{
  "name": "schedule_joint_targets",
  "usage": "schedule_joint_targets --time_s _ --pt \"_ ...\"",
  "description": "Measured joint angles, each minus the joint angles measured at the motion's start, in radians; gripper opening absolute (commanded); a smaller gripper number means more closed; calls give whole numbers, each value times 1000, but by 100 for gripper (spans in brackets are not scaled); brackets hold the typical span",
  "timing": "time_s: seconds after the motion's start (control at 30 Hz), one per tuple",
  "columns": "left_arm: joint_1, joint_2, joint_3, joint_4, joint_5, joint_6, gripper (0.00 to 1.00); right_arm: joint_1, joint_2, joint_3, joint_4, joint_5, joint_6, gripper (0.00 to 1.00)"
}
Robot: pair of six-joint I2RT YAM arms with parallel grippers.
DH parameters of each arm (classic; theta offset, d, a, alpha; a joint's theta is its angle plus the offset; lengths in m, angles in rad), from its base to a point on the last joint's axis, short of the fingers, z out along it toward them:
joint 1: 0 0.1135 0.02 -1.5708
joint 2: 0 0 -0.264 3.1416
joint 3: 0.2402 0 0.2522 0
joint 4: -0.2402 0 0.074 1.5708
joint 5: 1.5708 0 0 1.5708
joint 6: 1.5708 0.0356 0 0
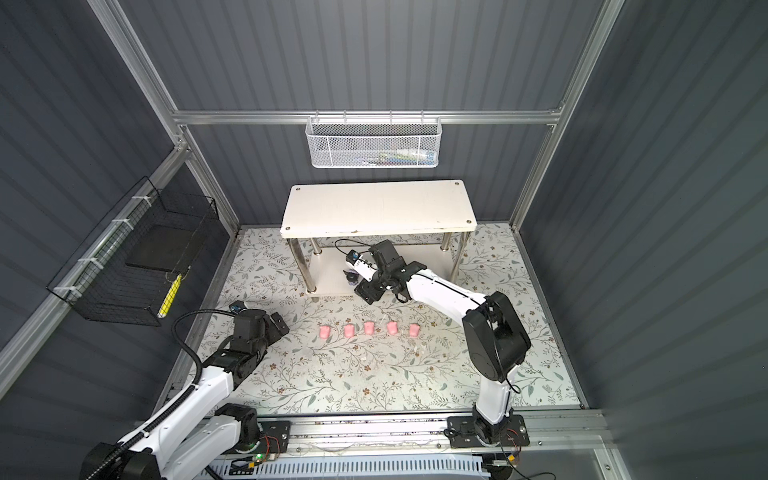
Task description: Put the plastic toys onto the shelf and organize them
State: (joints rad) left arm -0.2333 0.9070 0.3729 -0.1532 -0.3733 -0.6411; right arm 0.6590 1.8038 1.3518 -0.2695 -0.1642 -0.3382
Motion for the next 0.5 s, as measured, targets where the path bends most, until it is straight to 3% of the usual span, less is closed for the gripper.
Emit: schedule_joint_targets --time_s 0.5 --pt "0 2 0 5 13 -7 100 13 -353 -288 83 58 146 83"
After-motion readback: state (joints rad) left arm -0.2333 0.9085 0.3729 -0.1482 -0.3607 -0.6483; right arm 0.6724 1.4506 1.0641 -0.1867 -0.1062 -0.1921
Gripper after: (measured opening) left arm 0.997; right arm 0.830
